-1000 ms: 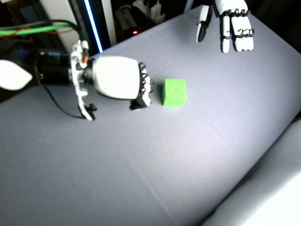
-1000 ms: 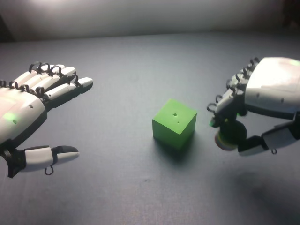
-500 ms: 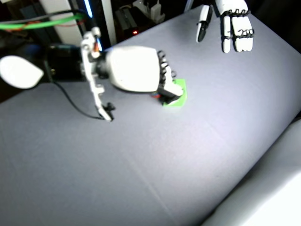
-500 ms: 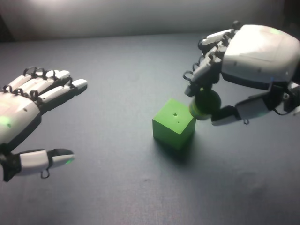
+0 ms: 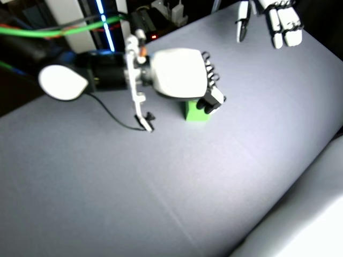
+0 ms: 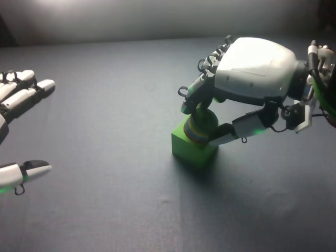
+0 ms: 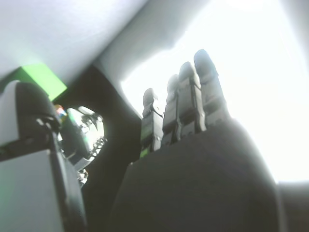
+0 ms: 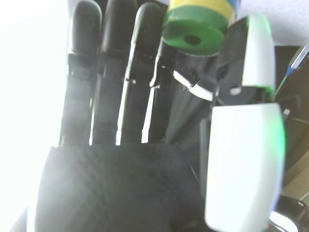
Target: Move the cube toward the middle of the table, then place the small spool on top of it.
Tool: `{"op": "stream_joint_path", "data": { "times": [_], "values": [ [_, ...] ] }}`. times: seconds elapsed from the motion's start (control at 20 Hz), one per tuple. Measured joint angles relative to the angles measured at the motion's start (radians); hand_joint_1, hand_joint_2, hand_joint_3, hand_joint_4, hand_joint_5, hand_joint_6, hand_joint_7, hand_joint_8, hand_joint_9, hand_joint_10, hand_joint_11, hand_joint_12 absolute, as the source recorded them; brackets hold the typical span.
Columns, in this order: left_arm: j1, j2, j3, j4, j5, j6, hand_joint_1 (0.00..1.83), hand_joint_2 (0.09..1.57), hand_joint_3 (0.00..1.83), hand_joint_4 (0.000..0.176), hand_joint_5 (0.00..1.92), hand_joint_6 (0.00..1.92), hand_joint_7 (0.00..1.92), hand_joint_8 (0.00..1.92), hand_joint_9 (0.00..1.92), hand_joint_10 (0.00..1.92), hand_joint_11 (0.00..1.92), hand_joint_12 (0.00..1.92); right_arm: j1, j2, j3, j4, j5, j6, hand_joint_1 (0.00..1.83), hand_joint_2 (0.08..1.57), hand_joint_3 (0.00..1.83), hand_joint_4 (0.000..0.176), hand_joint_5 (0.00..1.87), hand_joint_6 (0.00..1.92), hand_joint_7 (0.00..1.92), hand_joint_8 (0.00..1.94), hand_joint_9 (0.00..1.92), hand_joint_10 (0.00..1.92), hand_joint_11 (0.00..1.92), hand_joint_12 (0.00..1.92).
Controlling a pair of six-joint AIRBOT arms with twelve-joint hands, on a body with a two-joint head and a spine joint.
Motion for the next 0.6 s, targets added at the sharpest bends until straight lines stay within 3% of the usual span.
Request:
{"op": "stream_joint_path", "data": {
  "times": [0.05, 0.1, 0.15, 0.2, 0.25, 0.3, 0.35, 0.4, 0.45, 0.5, 0.55, 0.6],
  "values": [
    [0.0, 0.0, 0.0, 0.005, 0.002, 0.0, 0.98, 1.0, 0.0, 0.136, 0.2, 0.0, 0.08, 0.0, 0.08, 0.0, 0.0, 0.21, 0.008, -0.01, 0.012, 0.0, -0.008, 0.002, 1.4, 1.02, 0.0, 0.0, 1.09, 0.78, 1.45, 0.01, 1.07, 0.98, 0.78, 1.07],
    [0.0, 0.0, -0.002, 0.007, 0.002, 0.0, 0.98, 0.99, 0.0, 0.144, 0.2, 0.01, 0.09, 0.0, 0.09, 0.01, 0.0, 0.2, 0.013, -0.018, 0.019, 0.003, -0.016, 0.003, 1.31, 0.98, 0.01, 0.0, 1.24, 0.51, 1.5, 0.04, 1.16, 0.66, 0.78, 1.18],
    [0.0, 0.0, -0.002, 0.01, 0.0, 0.0, 0.98, 0.99, 0.0, 0.137, 0.21, 0.0, 0.09, 0.0, 0.1, 0.0, 0.0, 0.25, 0.016, -0.026, 0.026, 0.006, -0.022, 0.003, 1.29, 0.97, 0.01, 0.0, 1.36, 0.23, 1.43, 0.28, 1.24, 0.54, 0.81, 1.29],
    [0.0, 0.0, -0.002, 0.01, 0.0, 0.0, 0.97, 0.99, 0.0, 0.132, 0.21, 0.0, 0.09, 0.0, 0.1, 0.0, 0.0, 0.27, 0.019, -0.027, 0.026, 0.005, -0.028, 0.003, 1.3, 0.98, 0.0, 0.0, 1.4, 0.09, 1.35, 0.51, 1.24, 0.66, 0.8, 1.4],
    [0.0, 0.0, -0.002, 0.008, 0.002, 0.0, 0.96, 0.99, 0.0, 0.141, 0.21, 0.0, 0.09, 0.0, 0.1, 0.0, 0.0, 0.29, 0.019, -0.028, 0.029, 0.007, -0.029, 0.003, 1.3, 0.97, 0.0, 0.0, 1.41, 0.07, 1.36, 0.49, 1.23, 0.68, 0.8, 1.42],
    [0.0, 0.0, -0.002, 0.005, 0.0, 0.0, 0.98, 0.99, 0.0, 0.13, 0.21, 0.0, 0.08, 0.0, 0.1, 0.0, 0.0, 0.29, 0.023, -0.03, 0.031, 0.008, -0.031, 0.004, 1.29, 0.97, 0.0, 0.0, 1.3, 0.33, 1.44, 0.28, 1.23, 0.55, 0.78, 1.33],
    [0.0, 0.0, -0.002, 0.002, 0.001, 0.0, 0.99, 0.99, 0.0, 0.123, 0.22, 0.0, 0.08, 0.0, 0.11, 0.0, 0.0, 0.34, 0.026, -0.032, 0.031, 0.007, -0.033, 0.004, 1.38, 1.0, 0.0, 0.0, 1.17, 0.56, 1.44, 0.11, 1.14, 0.88, 0.79, 1.25],
    [0.0, 0.0, -0.002, 0.003, 0.001, 0.0, 0.98, 0.99, 0.0, 0.122, 0.22, 0.0, 0.08, 0.0, 0.12, 0.0, 0.0, 0.37, 0.025, -0.033, 0.031, 0.008, -0.034, 0.004, 1.3, 0.98, 0.0, 0.0, 1.22, 0.52, 1.48, 0.1, 1.19, 0.63, 0.81, 1.26],
    [0.0, 0.0, -0.002, 0.006, 0.001, -0.002, 0.99, 0.99, 0.0, 0.123, 0.22, 0.0, 0.09, 0.0, 0.13, 0.0, 0.0, 0.38, 0.025, -0.033, 0.031, 0.008, -0.034, -0.001, 1.39, 1.0, 0.0, 0.0, 1.13, 0.59, 1.44, 0.08, 1.17, 0.84, 0.84, 1.2],
    [0.002, 0.0, -0.002, 0.006, 0.0, -0.005, 0.97, 0.99, 0.0, 0.118, 0.23, 0.0, 0.09, 0.0, 0.13, 0.0, 0.0, 0.38, 0.025, -0.033, 0.028, 0.01, -0.034, -0.013, 1.28, 0.92, 0.0, 0.0, 1.0, 0.22, 1.24, 0.01, 1.08, 0.6, 0.78, 1.19],
    [0.004, 0.0, -0.002, 0.006, 0.0, -0.005, 0.97, 0.99, 0.0, 0.119, 0.23, 0.0, 0.09, 0.0, 0.12, 0.0, 0.0, 0.38, 0.026, -0.033, 0.027, 0.01, -0.035, -0.019, 1.21, 0.87, 0.0, 0.0, 0.94, 0.05, 1.1, 0.0, 1.02, 0.36, 0.67, 1.16],
    [0.006, 0.0, -0.002, 0.006, 0.0, -0.005, 0.99, 0.99, 0.0, 0.109, 0.23, 0.0, 0.1, 0.0, 0.14, 0.0, 0.0, 0.41, 0.025, -0.033, 0.026, 0.008, -0.038, -0.021, 1.1, 0.84, 0.0, 0.0, 0.8, 0.01, 0.91, 0.0, 0.89, 0.2, 0.49, 1.14]
  ]
}}
